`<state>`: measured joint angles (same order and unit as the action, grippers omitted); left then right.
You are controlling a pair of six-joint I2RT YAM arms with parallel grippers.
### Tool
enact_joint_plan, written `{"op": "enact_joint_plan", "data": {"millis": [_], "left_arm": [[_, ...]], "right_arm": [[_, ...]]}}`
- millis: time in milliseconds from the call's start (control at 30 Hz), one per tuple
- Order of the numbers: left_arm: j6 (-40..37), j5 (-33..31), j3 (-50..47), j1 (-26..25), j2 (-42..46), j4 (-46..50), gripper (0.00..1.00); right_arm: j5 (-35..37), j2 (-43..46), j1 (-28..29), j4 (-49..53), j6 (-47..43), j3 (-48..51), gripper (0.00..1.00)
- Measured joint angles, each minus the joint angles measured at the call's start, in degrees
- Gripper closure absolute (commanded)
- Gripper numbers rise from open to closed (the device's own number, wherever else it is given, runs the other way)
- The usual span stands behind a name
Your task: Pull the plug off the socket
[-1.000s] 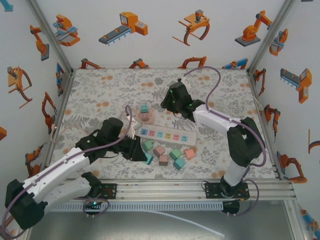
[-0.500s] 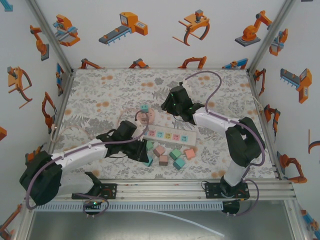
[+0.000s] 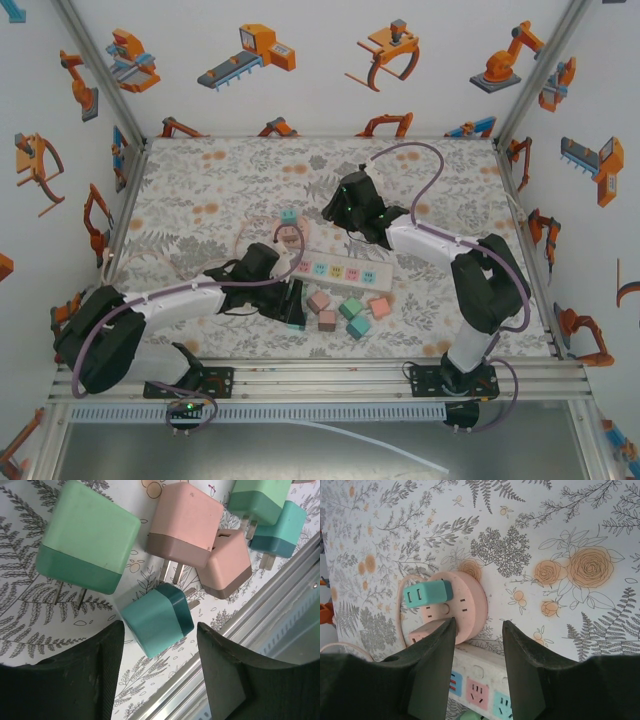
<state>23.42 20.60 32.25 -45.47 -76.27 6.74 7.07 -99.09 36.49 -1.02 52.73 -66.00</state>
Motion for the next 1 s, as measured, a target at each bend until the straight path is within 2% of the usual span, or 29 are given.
{"op": "enact_joint_plan", "data": {"millis": [100,400,467,567,767,900,1000], "left_arm": [[-0.52,-1.57,0.00,0.02,1.38,0.59,0.35],[-2.27,-10.40,4.00,0.37,14.88,4.70,0.34],[-2.64,-12.20,7.76,2.14,16.52,6.78,0.33],[-3.52,-13.38,15.08,8.02,16.41,9.66,0.33],[-3.72,-15.10,30.88,20.68,9.20,13.05,0.33],[-2.95,-13.81,41.13,27.50,-0.42,15.23,0.33],[-2.23,-11.82,47.67,30.56,-8.26,16.26,0.33]], "right_arm": [[0.09,0.00,0.00,0.85,-0.44,-0.15,0.57],[1.60,1.46,0.48,5.29,-6.75,-4.83,0.57],[1.84,1.84,1.18,5.73,-8.94,-6.45,0.57],[1.81,1.95,3.15,6.19,-14.40,-8.96,0.56],[0.76,1.95,8.17,6.45,-35.41,-11.56,0.53],[-5.62,2.45,9.03,6.73,-53.96,-11.04,0.51],[-11.52,4.98,8.92,7.39,-70.07,-8.20,0.45]]}}
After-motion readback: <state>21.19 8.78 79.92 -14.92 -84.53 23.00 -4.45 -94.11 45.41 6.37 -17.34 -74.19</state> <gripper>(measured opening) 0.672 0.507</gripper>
